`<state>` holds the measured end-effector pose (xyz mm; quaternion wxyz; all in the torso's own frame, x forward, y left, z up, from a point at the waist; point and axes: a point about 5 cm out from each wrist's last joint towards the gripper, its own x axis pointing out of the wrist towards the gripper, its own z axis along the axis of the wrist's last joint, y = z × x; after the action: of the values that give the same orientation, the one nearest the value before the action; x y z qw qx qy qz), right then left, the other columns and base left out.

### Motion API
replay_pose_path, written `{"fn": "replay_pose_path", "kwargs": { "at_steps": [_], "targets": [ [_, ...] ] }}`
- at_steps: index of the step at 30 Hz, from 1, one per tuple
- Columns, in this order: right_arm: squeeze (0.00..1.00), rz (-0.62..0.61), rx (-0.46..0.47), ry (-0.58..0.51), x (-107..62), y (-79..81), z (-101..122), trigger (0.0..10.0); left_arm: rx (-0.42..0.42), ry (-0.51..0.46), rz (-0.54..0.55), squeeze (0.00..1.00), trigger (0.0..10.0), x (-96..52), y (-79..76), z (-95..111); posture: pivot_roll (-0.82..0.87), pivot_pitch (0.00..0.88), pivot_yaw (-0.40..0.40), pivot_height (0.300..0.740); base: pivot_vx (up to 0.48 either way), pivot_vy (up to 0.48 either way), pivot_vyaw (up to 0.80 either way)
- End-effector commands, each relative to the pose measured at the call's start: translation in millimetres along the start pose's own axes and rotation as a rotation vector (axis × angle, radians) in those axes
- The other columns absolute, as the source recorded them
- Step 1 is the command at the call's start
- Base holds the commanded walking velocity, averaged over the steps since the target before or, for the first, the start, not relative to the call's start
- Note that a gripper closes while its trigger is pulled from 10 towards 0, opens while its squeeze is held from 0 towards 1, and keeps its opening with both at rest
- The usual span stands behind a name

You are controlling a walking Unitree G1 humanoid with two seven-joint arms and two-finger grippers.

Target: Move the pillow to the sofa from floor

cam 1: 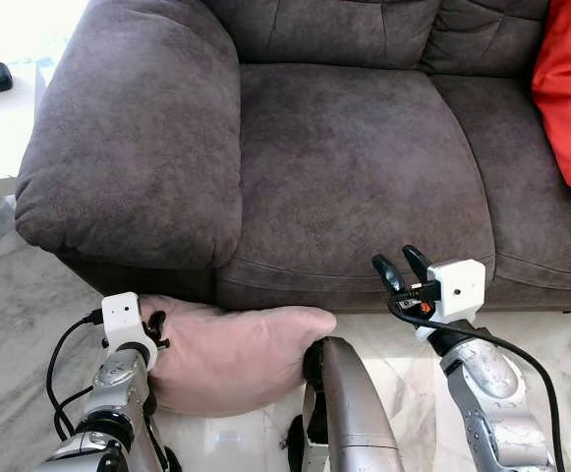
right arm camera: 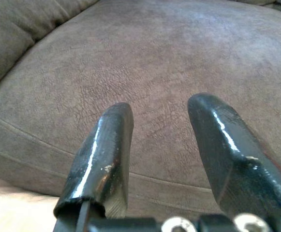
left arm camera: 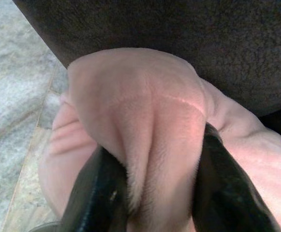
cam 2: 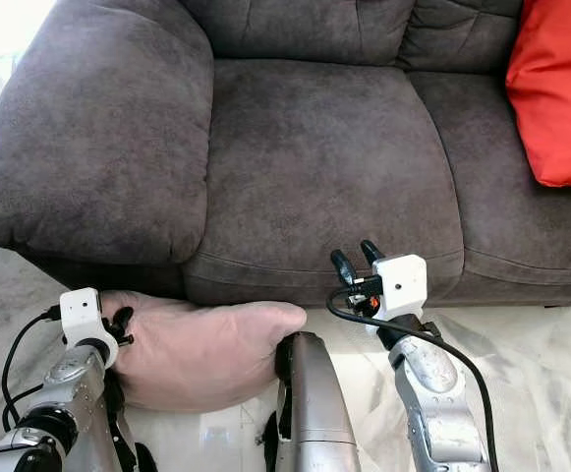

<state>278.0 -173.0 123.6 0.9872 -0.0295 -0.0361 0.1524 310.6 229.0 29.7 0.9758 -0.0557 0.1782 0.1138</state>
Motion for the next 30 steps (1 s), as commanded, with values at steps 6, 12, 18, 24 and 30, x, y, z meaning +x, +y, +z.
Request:
{"fn": "replay_pose_path", "kwargs": {
  "at_steps": [6,12,18,24,30],
  "targets": [
    [0.00,-0.030,0.019,0.010,-0.7,-2.6,-4,10.0,-0.005,0.047,-0.010,0.00,0.0,-3.6,-3.1,-14,-0.14,0.229,-0.150,0.498,0.000,0.000,0.00],
    [0.00,-0.036,0.030,0.001,3.6,0.3,-5,10.0,-0.003,0.031,-0.016,0.00,0.0,-4.2,-3.6,-12,-0.12,0.220,-0.134,0.498,0.000,0.000,0.00],
    [0.00,-0.046,0.043,-0.007,7.4,3.5,-6,10.0,-0.005,0.022,-0.030,0.00,0.0,-4.7,-6.1,-12,-0.11,0.206,-0.109,0.498,0.000,0.000,0.00],
    [0.00,-0.059,0.052,-0.015,9.2,4.3,-8,10.0,0.001,-0.006,-0.048,0.00,0.0,-5.2,-8.5,-9,-0.09,0.190,-0.090,0.498,0.000,0.000,0.00],
    [0.00,-0.071,0.071,-0.023,15.5,8.9,-11,10.0,0.032,-0.193,-0.064,0.00,10.0,-9.5,-16.2,13,-0.07,0.169,-0.061,0.498,0.000,0.000,0.00]
  ]
}}
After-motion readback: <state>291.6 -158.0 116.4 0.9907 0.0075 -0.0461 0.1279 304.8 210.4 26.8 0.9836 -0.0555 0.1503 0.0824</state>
